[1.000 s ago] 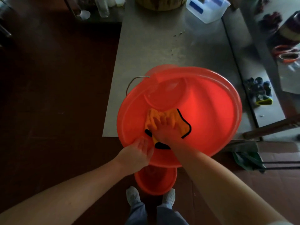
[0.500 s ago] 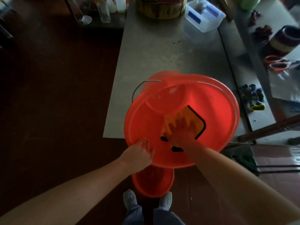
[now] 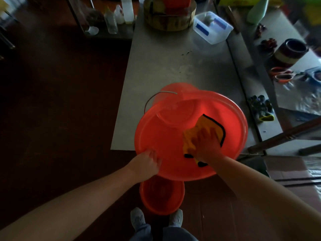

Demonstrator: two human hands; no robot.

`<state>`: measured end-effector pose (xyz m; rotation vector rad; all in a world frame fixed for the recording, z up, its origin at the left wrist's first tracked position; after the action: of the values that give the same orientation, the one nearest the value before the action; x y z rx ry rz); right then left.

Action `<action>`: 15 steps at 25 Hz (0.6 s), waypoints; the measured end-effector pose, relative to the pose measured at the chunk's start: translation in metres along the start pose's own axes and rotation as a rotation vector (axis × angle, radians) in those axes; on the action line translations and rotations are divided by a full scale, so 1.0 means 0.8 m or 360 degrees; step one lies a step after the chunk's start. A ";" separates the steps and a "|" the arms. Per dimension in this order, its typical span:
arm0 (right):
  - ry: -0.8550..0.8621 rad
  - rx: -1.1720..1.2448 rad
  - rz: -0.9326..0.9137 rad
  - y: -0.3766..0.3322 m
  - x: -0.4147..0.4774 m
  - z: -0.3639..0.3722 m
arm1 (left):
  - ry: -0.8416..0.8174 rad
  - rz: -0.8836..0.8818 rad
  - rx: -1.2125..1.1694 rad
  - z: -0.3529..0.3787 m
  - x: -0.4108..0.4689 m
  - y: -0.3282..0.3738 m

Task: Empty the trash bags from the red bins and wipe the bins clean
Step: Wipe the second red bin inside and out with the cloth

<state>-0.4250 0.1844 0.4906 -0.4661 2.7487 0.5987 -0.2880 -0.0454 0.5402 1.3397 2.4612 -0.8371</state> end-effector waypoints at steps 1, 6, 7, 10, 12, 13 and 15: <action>-0.0028 -0.0044 0.0039 0.009 0.001 -0.002 | -0.0018 -0.0002 0.0016 -0.004 0.002 0.000; -0.0326 0.0318 0.0206 -0.072 -0.029 -0.013 | 0.0017 0.0009 -0.0018 -0.002 0.014 0.005; -0.0388 0.0458 0.0205 -0.094 -0.038 -0.013 | 0.0014 -0.0005 -0.0043 0.000 0.015 0.005; -0.0372 0.0582 0.0156 -0.118 -0.054 -0.005 | 0.0002 -0.0058 -0.0078 0.001 0.007 0.001; -0.0411 0.0552 0.0108 -0.098 -0.060 0.010 | -0.0051 -0.0065 -0.0032 0.000 0.002 0.001; -0.0395 0.0493 0.0090 -0.079 -0.059 0.019 | -0.0058 -0.0047 -0.0011 0.001 0.003 0.003; -0.0265 0.0292 0.0067 -0.034 -0.049 0.029 | -0.0085 0.0002 -0.0035 -0.001 0.007 0.009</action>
<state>-0.3745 0.1815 0.4743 -0.3023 2.6280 0.3719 -0.2853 -0.0381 0.5361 1.2944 2.4218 -0.8322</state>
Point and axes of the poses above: each hand's wrist, its own x-axis towards the middle knuckle, its own z-axis out of the palm, y = z × x, the point moved 2 cm from there along x, towards the middle knuckle, and after that the axes turned 12 degrees about z, right-handed, at the moved point
